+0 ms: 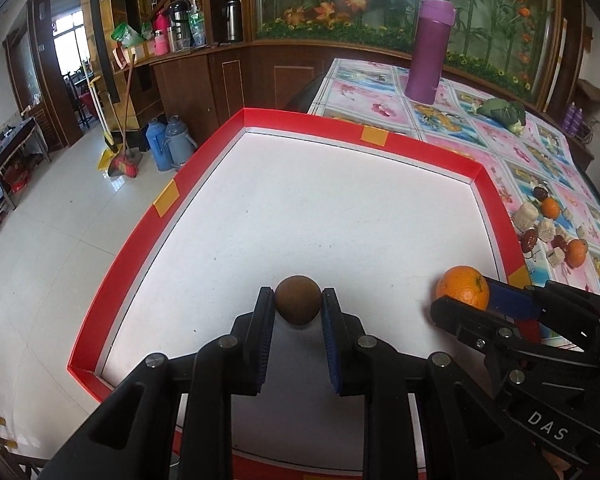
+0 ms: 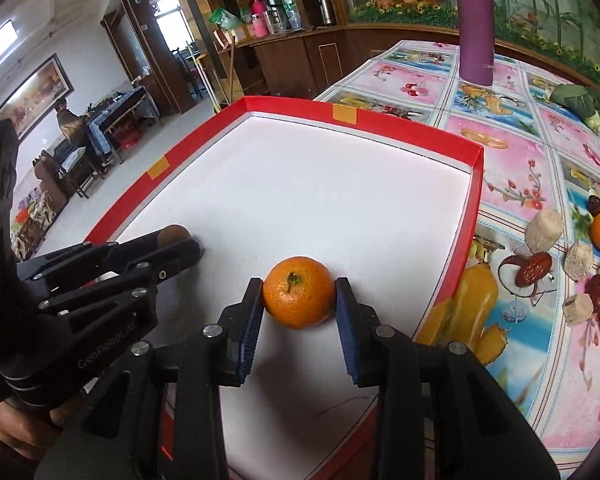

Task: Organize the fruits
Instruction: 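Carry both fruits over the red-rimmed tray and open both tools to drop them, then grasp a second mandarin with the right tool while the left tool grasps a beige cake cube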

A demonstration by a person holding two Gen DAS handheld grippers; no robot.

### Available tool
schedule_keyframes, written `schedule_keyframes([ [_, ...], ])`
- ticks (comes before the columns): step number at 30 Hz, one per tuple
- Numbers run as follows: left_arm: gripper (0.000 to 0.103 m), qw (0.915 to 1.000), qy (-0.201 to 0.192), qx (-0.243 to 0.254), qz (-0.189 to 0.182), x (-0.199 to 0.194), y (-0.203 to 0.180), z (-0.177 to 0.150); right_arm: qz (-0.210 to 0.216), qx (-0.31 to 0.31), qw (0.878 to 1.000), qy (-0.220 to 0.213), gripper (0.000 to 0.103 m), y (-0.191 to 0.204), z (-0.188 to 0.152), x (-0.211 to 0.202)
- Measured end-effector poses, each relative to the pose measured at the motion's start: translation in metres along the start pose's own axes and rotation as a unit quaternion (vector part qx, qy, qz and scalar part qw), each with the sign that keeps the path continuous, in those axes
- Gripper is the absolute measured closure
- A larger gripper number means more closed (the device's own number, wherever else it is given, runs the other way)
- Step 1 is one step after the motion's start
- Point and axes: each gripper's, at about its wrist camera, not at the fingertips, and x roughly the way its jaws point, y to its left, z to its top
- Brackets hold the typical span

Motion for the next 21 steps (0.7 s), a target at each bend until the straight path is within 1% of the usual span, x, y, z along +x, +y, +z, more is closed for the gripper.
schedule_keyframes([
  [1, 0.075, 1.0000, 0.003, 0.001, 0.004, 0.000, 0.000, 0.000, 0.001, 0.000, 1.000, 0.003, 0.061, 0.000, 0.000, -0.001],
  [2, 0.067, 1.0000, 0.003, 0.001, 0.004, -0.001, 0.000, 0.000, 0.003, -0.002, 1.000, 0.004, 0.058, 0.000, 0.000, -0.001],
  [3, 0.062, 1.0000, 0.004, -0.001, 0.008, -0.001, 0.001, 0.000, 0.005, 0.001, 1.000, 0.002, 0.052, -0.001, 0.001, -0.003],
  [4, 0.053, 0.9999, 0.003, -0.003, 0.014, -0.002, 0.001, 0.000, 0.011, 0.004, 1.000, -0.005, 0.047, -0.002, 0.001, -0.006],
  [5, 0.046, 0.9998, 0.000, -0.004, 0.019, -0.003, 0.001, 0.001, 0.017, 0.008, 1.000, -0.014, 0.045, -0.004, 0.001, -0.012],
  [7, 0.044, 0.9997, -0.003, -0.004, 0.022, -0.006, 0.001, 0.003, 0.022, 0.011, 0.999, -0.042, 0.039, -0.008, 0.003, -0.024],
  [9, 0.044, 0.9998, -0.004, -0.004, 0.021, -0.008, -0.001, 0.005, 0.014, 0.013, 0.998, -0.063, 0.039, -0.014, 0.002, -0.035],
  [13, 0.042, 0.9998, -0.013, 0.008, 0.015, -0.017, -0.012, 0.010, -0.002, 0.032, 0.996, -0.088, 0.039, -0.040, -0.001, -0.053],
  [17, 0.040, 0.9992, -0.021, 0.034, 0.005, -0.025, -0.034, 0.014, -0.033, 0.063, 0.992, -0.105, 0.039, -0.081, -0.011, -0.077],
  [21, 0.039, 0.9975, -0.026, 0.065, -0.014, -0.032, -0.061, 0.019, -0.083, 0.090, 0.987, -0.106, 0.039, -0.127, -0.027, -0.100],
])
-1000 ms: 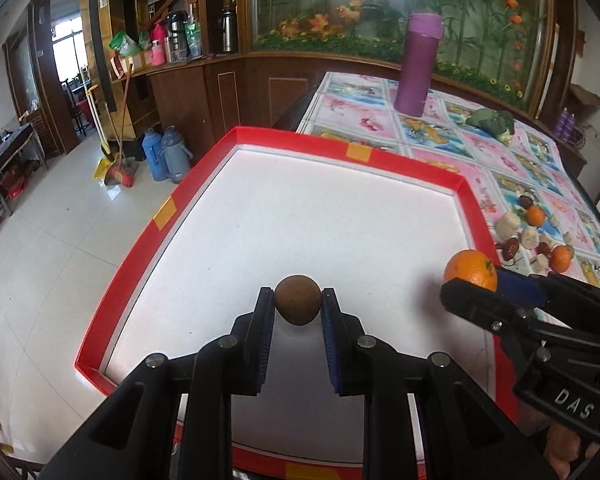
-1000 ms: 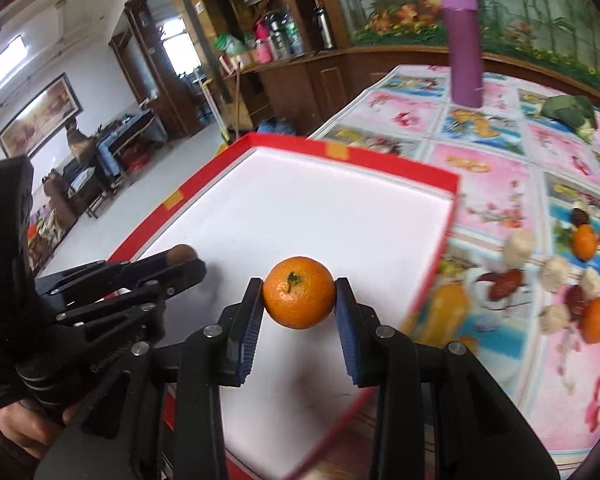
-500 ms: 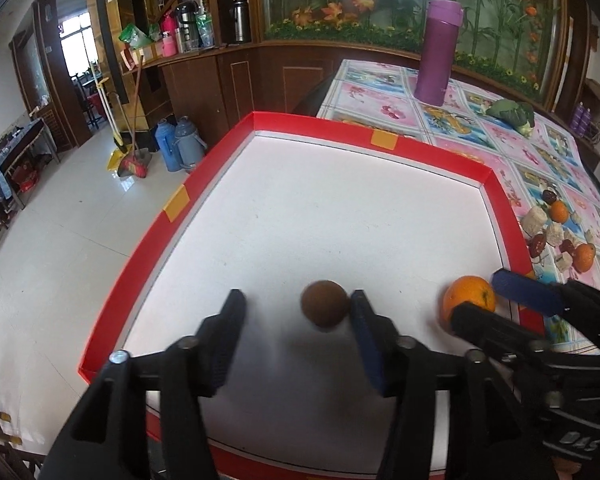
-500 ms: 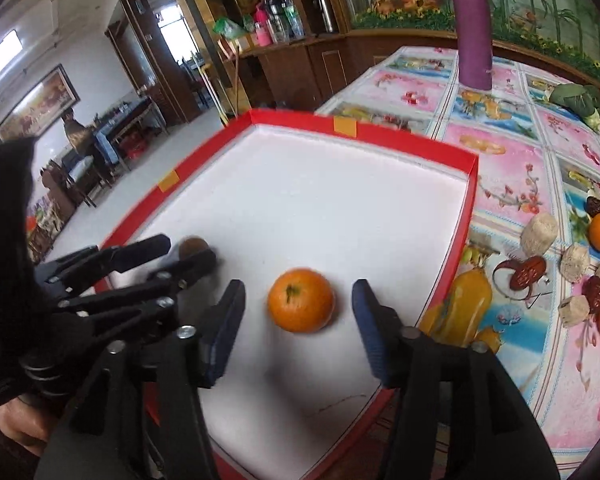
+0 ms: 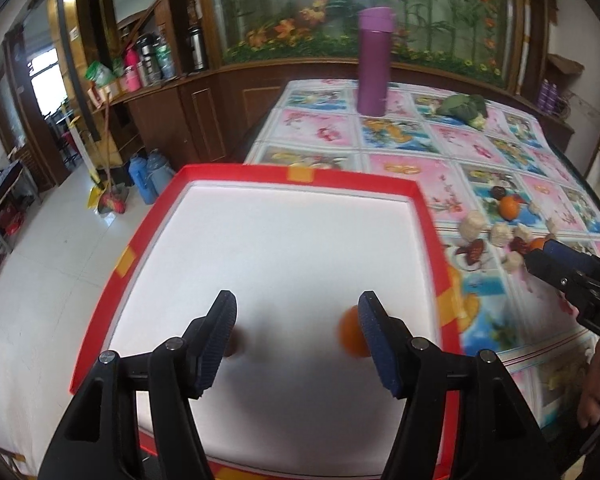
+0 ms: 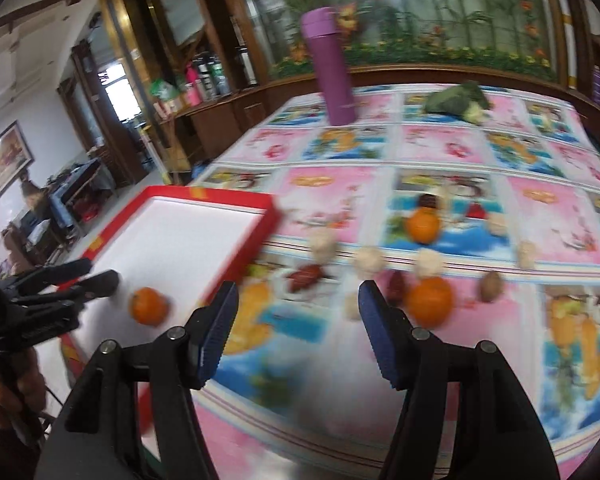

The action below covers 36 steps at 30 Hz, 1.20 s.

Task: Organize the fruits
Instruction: 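Grasp a second mandarin with the right tool while the left tool grasps a beige cake cube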

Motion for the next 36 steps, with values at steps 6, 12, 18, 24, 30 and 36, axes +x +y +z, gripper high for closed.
schedule_keyframes([
  [6, 0.038, 0.9986, -0.004, 0.045, -0.028, -0.004, -0.042, 0.013, -0.042, 0.031, 0.998, 0.032, 0.039, -0.056, 0.000, -0.001],
  [12, 0.037, 0.9956, -0.002, 0.080, -0.048, -0.004, -0.079, 0.021, -0.040, 0.028, 0.996, 0.072, 0.050, -0.070, 0.002, 0.021],
  [18, 0.037, 0.9920, 0.016, 0.103, -0.072, 0.006, -0.107, 0.024, -0.053, -0.004, 0.996, 0.075, 0.063, -0.063, 0.004, 0.031],
  [24, 0.037, 0.9864, 0.032, 0.136, -0.087, 0.017, -0.135, 0.028, -0.058, 0.021, 0.995, 0.081, 0.068, -0.080, 0.008, 0.026],
  [30, 0.037, 0.9799, 0.064, 0.152, -0.112, 0.035, -0.156, 0.028, -0.095, 0.050, 0.991, 0.079, 0.068, -0.108, 0.013, 0.019],
  [36, 0.038, 0.9741, 0.083, 0.161, -0.135, 0.049, -0.174, 0.024, -0.100, 0.052, 0.991, 0.078, 0.068, -0.130, 0.018, 0.015],
])
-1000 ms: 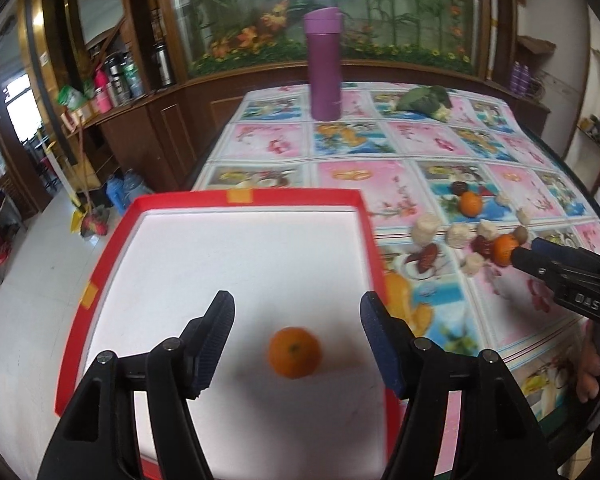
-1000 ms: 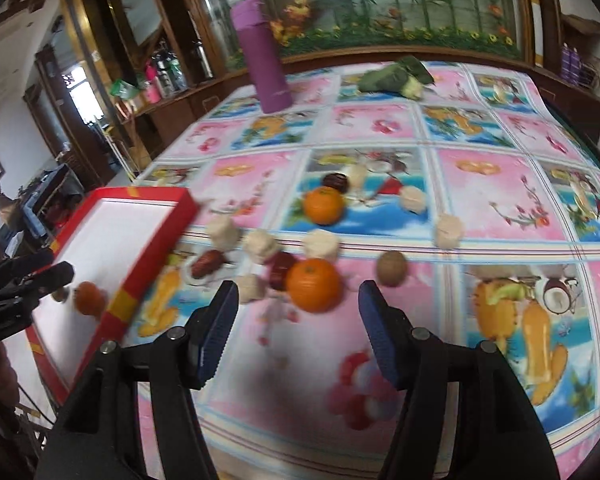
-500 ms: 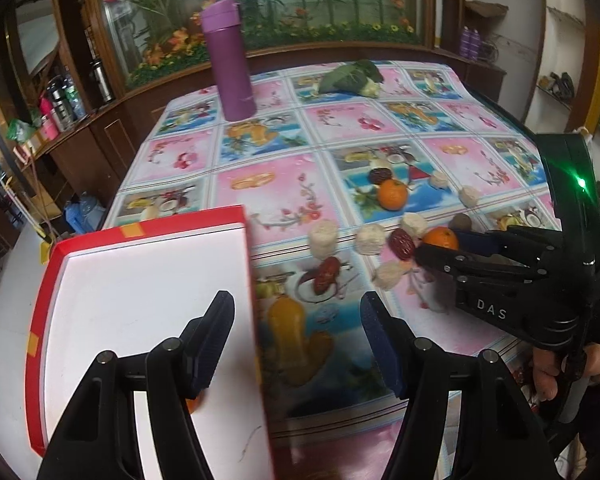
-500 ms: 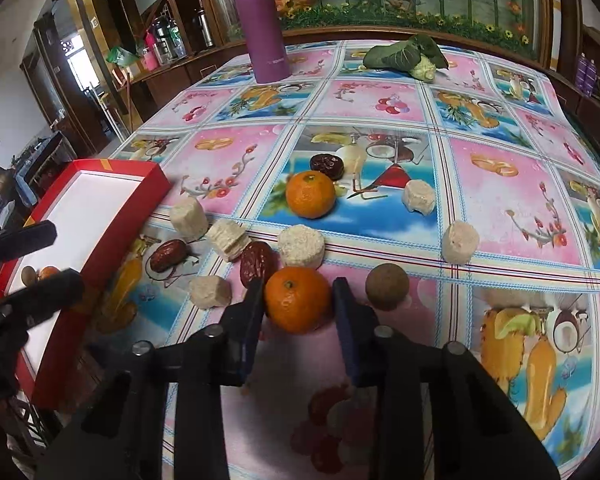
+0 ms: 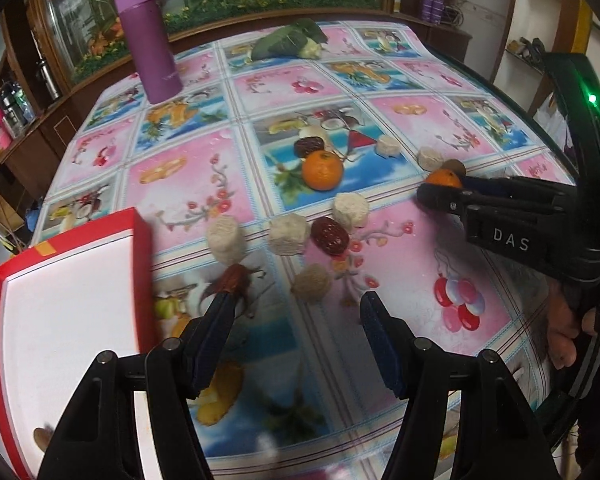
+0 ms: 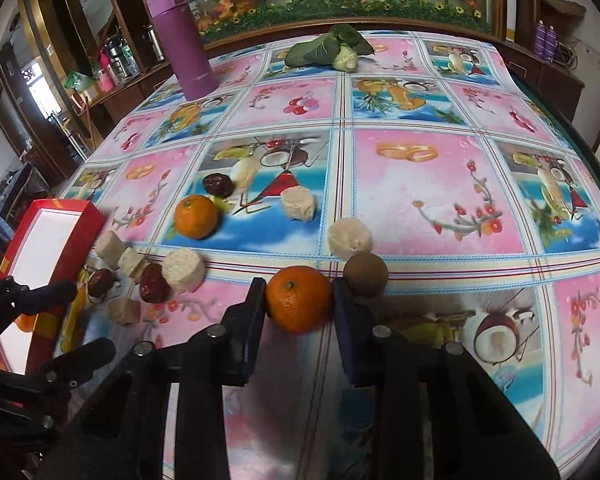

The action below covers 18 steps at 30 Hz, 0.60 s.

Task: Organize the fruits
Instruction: 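Grasp a second mandarin with the right tool while the left tool grasps a beige cake cube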

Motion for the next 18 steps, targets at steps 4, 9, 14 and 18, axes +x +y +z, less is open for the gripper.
schedule_keyframes([
  [4, 0.059, 0.9999, 0.005, 0.004, -0.014, 0.012, -0.006, 0.004, -0.003, -0.008, 1.000, -0.002, 0.068, 0.001, -0.001, 0.000],
  [9, 0.078, 0.9995, 0.001, 0.007, -0.030, 0.021, -0.007, 0.008, -0.002, -0.004, 1.000, -0.002, 0.068, 0.001, -0.001, -0.001],
  [14, 0.079, 0.9993, -0.008, 0.009, -0.036, 0.019, -0.006, 0.007, 0.020, -0.006, 1.000, -0.019, 0.068, 0.005, -0.001, -0.008],
  [18, 0.079, 0.9989, -0.030, 0.003, -0.037, 0.004, -0.003, 0.009, 0.037, -0.017, 0.998, -0.054, 0.068, 0.012, -0.001, -0.021],
])
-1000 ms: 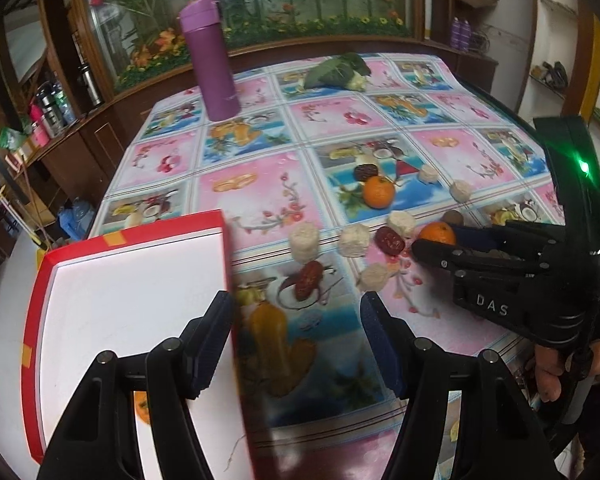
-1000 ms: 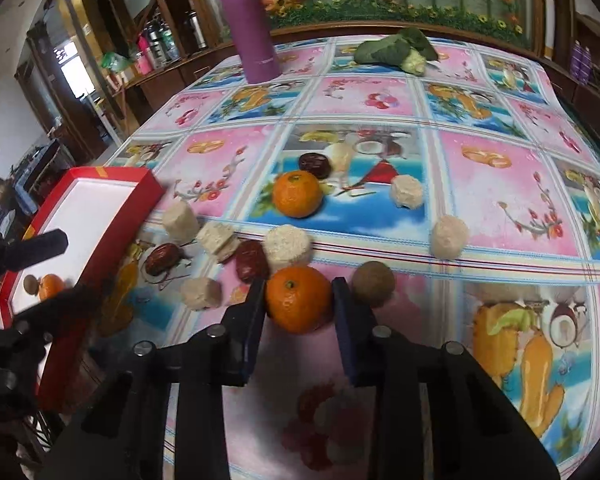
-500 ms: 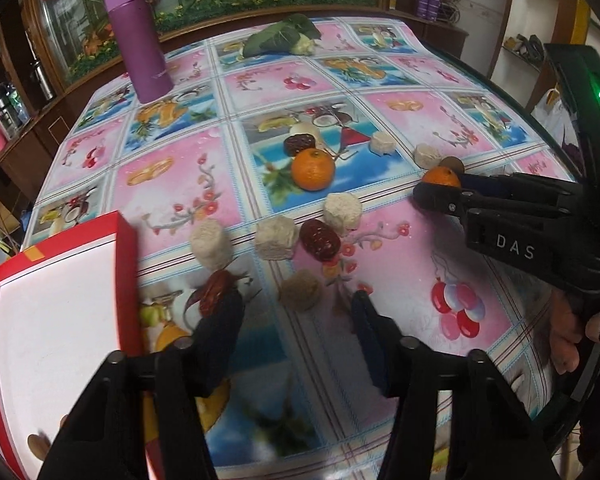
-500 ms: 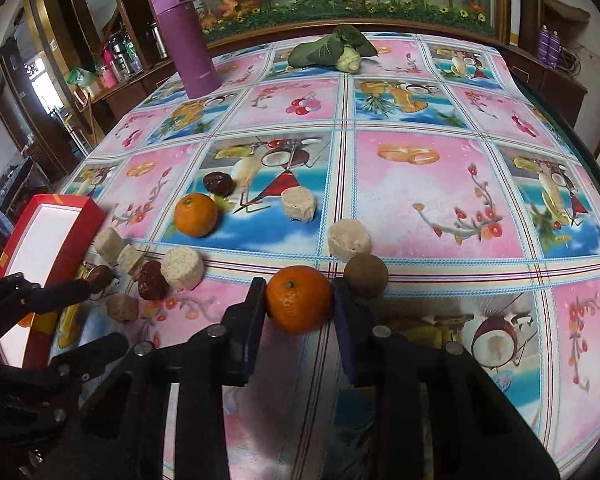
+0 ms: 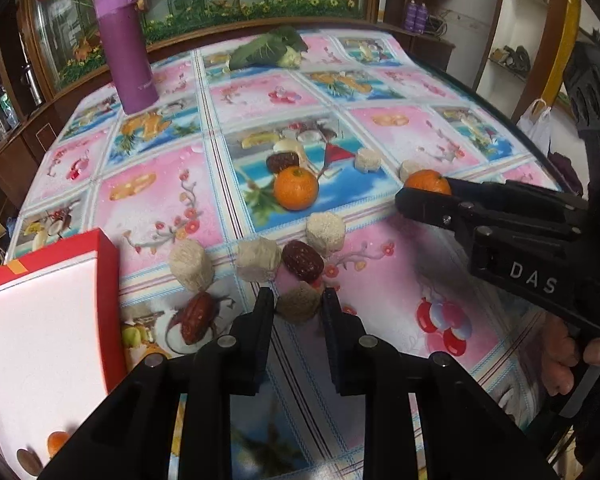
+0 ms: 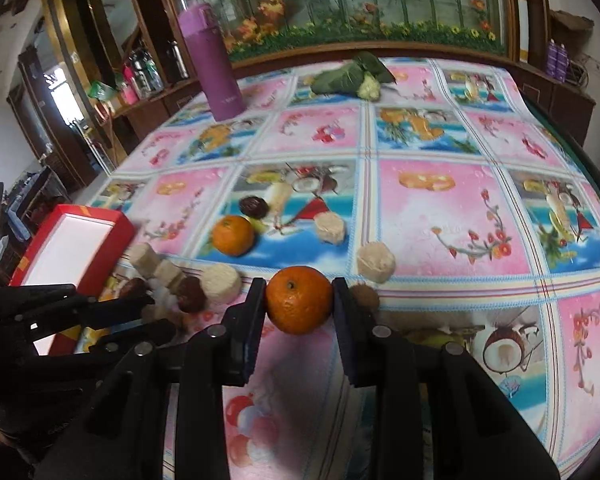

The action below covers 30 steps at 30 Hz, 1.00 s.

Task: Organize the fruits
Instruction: 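Carry the orange and cake cube over the tray and release both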

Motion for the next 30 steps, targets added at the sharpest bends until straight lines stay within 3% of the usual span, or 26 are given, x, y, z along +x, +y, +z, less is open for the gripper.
schedule_keyframes([
  [6, 0.079, 0.9977, -0.056, -0.035, 0.014, -0.044, 0.024, 0.002, 0.030, -0.017, 0.999, -0.042, 0.068, 0.024, 0.003, -0.013],
  [12, 0.079, 0.9906, -0.088, -0.085, 0.061, -0.079, 0.075, -0.010, 0.076, -0.040, 0.995, -0.042, 0.068, 0.082, 0.006, -0.005],
  [22, 0.079, 0.9790, -0.074, -0.149, 0.118, -0.093, 0.143, -0.049, 0.136, -0.101, 0.985, -0.014, 0.068, 0.191, 0.007, 0.021],
  [30, 0.079, 0.9739, -0.060, -0.168, 0.140, -0.090, 0.171, -0.067, 0.129, -0.122, 0.984, 0.022, 0.068, 0.227, 0.003, 0.044],
])
